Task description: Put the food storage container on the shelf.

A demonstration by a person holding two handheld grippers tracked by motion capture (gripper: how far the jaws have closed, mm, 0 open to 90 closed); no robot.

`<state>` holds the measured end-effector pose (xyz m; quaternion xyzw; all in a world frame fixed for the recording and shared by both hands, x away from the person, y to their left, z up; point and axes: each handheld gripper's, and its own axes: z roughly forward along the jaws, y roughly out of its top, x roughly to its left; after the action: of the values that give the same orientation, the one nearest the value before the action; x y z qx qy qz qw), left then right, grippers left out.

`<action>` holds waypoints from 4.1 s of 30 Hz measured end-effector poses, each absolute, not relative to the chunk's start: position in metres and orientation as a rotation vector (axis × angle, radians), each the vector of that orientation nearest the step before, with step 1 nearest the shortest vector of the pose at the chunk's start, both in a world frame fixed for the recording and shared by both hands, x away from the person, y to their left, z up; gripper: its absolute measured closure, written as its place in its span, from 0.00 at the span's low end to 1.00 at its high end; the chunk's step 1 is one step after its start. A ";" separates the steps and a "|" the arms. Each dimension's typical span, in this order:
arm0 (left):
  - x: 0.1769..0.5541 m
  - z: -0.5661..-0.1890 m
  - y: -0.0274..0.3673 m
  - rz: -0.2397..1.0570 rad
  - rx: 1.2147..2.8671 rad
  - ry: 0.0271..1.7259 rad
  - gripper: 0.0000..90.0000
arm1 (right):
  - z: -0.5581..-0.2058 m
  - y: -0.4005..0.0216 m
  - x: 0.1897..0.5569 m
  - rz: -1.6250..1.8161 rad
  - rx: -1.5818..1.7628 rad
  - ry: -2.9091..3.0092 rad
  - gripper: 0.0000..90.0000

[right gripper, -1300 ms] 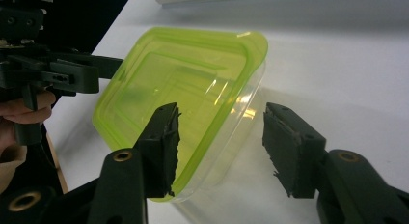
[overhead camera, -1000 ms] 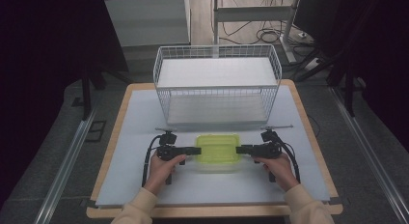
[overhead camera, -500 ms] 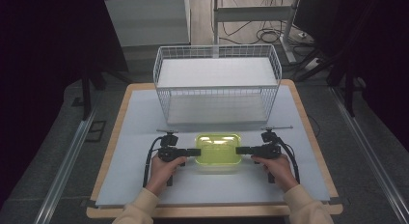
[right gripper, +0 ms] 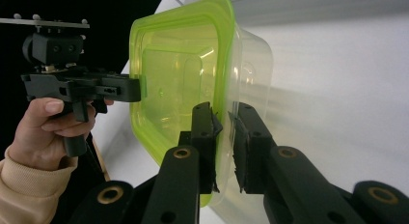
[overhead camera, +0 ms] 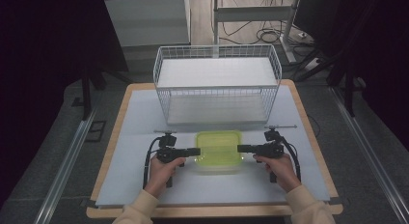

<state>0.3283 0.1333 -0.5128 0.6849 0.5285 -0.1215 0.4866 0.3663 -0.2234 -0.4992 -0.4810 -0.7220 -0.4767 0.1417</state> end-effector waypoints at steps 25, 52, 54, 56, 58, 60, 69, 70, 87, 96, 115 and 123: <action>0.322 -0.490 0.138 -0.239 1.660 1.243 0.89 | -0.477 -0.220 0.356 -1.484 -1.333 -2.135 0.89; 0.330 -0.458 0.143 -0.224 1.633 1.202 0.89 | -0.440 -0.216 0.355 -1.579 -1.298 -2.185 0.89; 0.330 -0.453 0.143 -0.217 1.636 1.199 0.89 | -0.436 -0.216 0.356 -1.588 -1.295 -2.189 0.89; 0.331 -0.450 0.143 -0.215 1.632 1.196 0.89 | -0.433 -0.216 0.356 -1.593 -1.291 -2.193 0.89; 0.333 -0.445 0.143 -0.210 1.632 1.193 0.89 | -0.428 -0.216 0.357 -1.600 -1.290 -2.187 0.89; 0.333 -0.443 0.143 -0.210 1.632 1.195 0.89 | -0.427 -0.216 0.358 -1.603 -1.289 -2.188 0.89; 0.336 -0.428 0.146 -0.193 1.628 1.178 0.89 | -0.409 -0.214 0.361 -1.625 -1.274 -2.203 0.89; 0.337 -0.425 0.147 -0.194 1.618 1.177 0.89 | -0.407 -0.213 0.361 -1.633 -1.273 -2.197 0.89; 0.345 -0.386 0.150 -0.150 1.614 1.155 0.89 | -0.373 -0.210 0.370 -1.685 -1.253 -2.203 0.89; 0.351 -0.368 0.149 -0.121 1.624 1.141 0.89 | -0.360 -0.210 0.376 -1.713 -1.250 -2.194 0.89; 0.375 -0.343 0.152 -0.081 1.624 1.143 0.90 | -0.336 -0.205 0.397 -1.731 -1.270 -2.192 0.89; 0.388 -0.339 0.152 -0.080 1.603 1.150 0.90 | -0.329 -0.203 0.409 -1.734 -1.282 -2.200 0.89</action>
<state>0.3878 0.1525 -0.3388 0.6775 0.4860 -0.0338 0.5511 0.4086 -0.2031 -0.3294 -0.4161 -0.7138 -0.5626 0.0306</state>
